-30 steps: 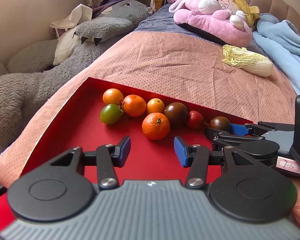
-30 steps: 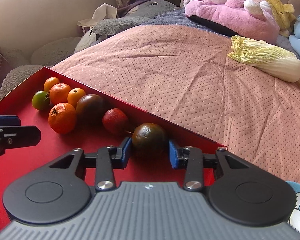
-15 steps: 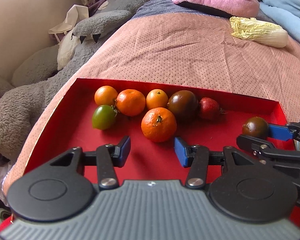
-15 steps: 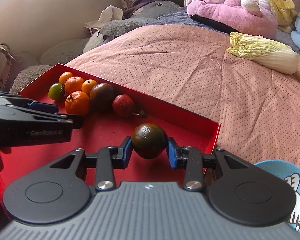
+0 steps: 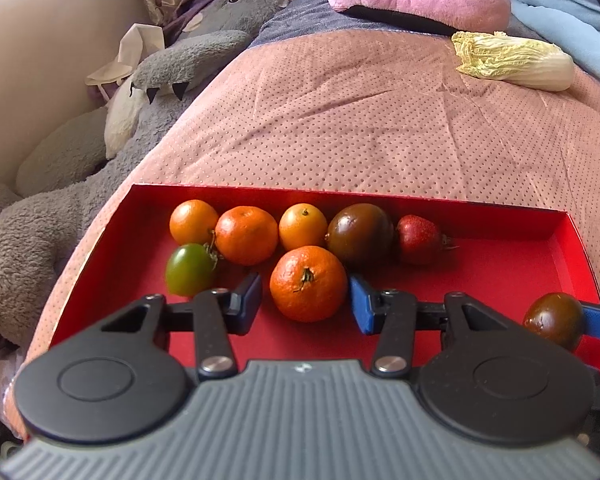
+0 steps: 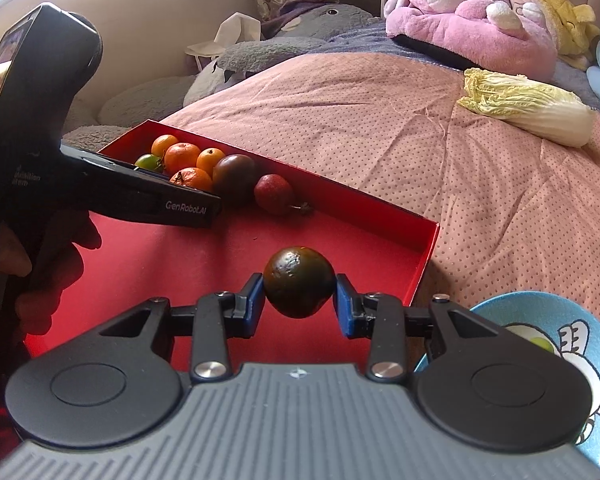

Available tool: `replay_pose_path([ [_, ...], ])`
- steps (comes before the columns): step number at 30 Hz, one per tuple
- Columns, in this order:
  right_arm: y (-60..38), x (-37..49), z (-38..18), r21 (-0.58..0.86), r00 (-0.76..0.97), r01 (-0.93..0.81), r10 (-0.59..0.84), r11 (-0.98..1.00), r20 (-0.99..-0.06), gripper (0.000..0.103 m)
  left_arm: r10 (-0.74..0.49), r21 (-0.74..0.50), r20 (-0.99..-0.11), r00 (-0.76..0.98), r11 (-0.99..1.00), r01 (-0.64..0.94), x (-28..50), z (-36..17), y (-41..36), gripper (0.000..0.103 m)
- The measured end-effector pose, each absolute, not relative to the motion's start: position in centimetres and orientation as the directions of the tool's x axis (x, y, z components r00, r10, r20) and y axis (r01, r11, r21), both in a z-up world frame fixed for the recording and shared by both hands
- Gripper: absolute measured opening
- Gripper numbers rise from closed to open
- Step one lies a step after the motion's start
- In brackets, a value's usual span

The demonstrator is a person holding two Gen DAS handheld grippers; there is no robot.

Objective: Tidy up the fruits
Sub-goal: 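Hold the dark brown tomato in the right tool while the left tool grasps an orange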

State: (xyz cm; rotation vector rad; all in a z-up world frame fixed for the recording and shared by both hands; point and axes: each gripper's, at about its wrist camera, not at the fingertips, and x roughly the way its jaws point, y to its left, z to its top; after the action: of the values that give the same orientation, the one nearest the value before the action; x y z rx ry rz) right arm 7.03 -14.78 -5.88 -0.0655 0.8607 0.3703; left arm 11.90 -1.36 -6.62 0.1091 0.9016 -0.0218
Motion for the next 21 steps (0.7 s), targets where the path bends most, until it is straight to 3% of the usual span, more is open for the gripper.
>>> replay_pose_path([
  [5, -14.6, 6.5, -5.4, 0.092, 0.598, -0.346, 0.294, 0.934, -0.746, 0.043, 0.018, 0.082, -0.781, 0.625, 0.994, 0.075, 11.8, -6.6, -1.4, 0.043],
  [21, -14.5, 4.2, -3.4, 0.069, 0.618, -0.350, 0.286, 0.934, -0.733, 0.043, -0.018, 0.032, -0.782, 0.623, 0.997, 0.068, 10.0, -6.1, -0.5, 0.042],
])
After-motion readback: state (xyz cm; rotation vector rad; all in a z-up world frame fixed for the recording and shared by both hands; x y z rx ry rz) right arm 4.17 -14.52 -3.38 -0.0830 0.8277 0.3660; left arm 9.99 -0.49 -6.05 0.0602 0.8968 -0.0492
